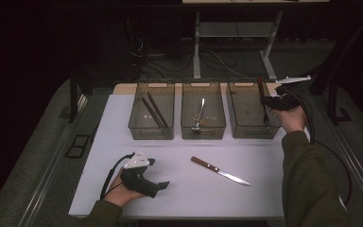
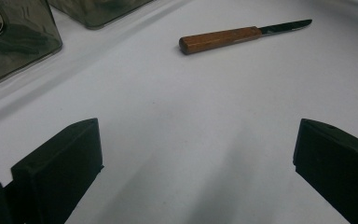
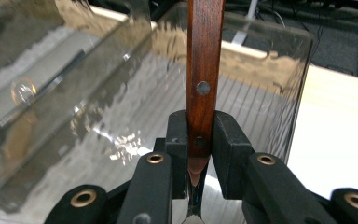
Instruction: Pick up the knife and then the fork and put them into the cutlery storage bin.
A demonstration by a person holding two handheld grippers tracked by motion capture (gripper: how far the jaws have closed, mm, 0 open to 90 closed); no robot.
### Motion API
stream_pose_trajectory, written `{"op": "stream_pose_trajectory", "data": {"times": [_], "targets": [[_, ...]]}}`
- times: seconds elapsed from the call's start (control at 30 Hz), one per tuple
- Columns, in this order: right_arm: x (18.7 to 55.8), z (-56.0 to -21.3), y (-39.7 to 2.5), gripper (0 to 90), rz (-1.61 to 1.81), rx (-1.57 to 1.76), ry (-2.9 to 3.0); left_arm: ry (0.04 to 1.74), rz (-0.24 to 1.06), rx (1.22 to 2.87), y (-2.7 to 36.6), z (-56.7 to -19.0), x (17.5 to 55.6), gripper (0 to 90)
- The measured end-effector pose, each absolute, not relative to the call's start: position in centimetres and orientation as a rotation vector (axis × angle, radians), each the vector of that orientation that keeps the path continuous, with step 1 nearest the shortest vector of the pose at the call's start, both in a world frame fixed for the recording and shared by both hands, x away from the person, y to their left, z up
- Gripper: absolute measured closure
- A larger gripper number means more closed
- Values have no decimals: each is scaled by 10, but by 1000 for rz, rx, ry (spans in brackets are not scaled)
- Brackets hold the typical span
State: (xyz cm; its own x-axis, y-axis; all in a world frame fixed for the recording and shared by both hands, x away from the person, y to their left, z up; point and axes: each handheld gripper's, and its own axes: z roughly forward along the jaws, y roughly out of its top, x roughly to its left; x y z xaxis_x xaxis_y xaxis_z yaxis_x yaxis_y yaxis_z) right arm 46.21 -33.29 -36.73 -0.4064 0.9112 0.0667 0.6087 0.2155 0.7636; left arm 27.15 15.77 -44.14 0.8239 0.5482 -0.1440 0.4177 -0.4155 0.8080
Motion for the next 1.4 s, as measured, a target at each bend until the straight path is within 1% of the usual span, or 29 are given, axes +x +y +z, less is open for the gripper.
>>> {"op": "stream_pose_trajectory", "data": {"times": [0.23, 0.27, 0.3, 0.37, 0.47, 0.67, 0.77, 1.07, 1.4], "targets": [[462, -381, -334, 754, 983, 1429, 2137, 707, 166, 2076, 156, -442, 271, 0], [463, -382, -334, 714, 979, 1432, 2142, 707, 165, 2076, 156, -442, 272, 0], [463, -382, -334, 646, 984, 1430, 2138, 707, 165, 2076, 156, -443, 272, 0], [462, -379, -335, 568, 1027, 1434, 2142, 707, 165, 2076, 157, -442, 272, 0], [458, -374, -334, 494, 1076, 1422, 2141, 704, 166, 2078, 156, -442, 271, 0], [441, -363, -329, 406, 1182, 1407, 2138, 705, 166, 2078, 156, -442, 271, 0], [429, -359, -323, 382, 1204, 1380, 2156, 705, 166, 2077, 155, -442, 271, 0], [389, -352, -305, 354, 1292, 1268, 2202, 705, 166, 2078, 155, -442, 271, 0], [348, -363, -285, 332, 1361, 1160, 2277, 706, 164, 2077, 155, -442, 271, 0]]}}
